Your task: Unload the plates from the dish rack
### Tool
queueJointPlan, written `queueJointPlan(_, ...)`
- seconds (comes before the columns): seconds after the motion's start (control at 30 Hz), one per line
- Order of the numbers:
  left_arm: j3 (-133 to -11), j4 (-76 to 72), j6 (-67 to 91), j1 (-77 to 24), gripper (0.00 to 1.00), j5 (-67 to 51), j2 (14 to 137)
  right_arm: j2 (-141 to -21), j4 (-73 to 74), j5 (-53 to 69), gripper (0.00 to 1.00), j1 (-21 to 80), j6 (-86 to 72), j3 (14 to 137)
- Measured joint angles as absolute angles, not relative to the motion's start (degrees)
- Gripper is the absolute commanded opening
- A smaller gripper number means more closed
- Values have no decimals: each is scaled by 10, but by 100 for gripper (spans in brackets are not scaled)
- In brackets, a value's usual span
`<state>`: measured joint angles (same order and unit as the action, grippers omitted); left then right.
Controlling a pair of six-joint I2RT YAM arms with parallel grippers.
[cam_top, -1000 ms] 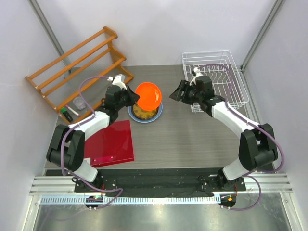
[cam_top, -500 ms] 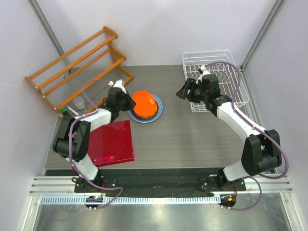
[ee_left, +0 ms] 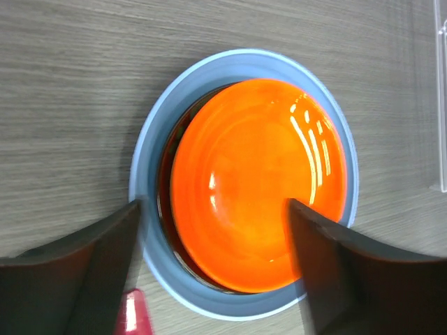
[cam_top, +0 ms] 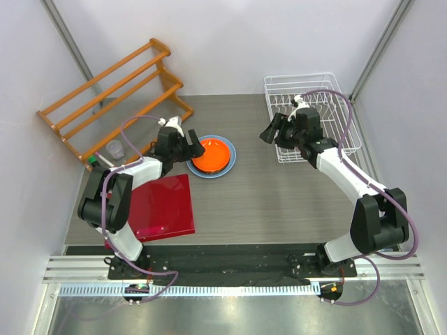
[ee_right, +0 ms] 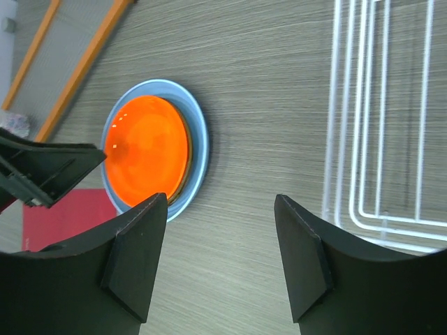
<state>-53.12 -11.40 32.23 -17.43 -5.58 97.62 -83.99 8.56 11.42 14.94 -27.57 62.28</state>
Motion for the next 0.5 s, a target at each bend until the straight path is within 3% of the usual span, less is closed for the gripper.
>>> queueJointPlan(0.27, -534, -68, 310, -174, 99, -54, 949, -834, 92, 57, 74, 135, -234, 603)
queueJointPlan(0.5, -544, -11, 274, -174, 99, -27, 834, -753, 68, -56, 77, 131, -169, 529)
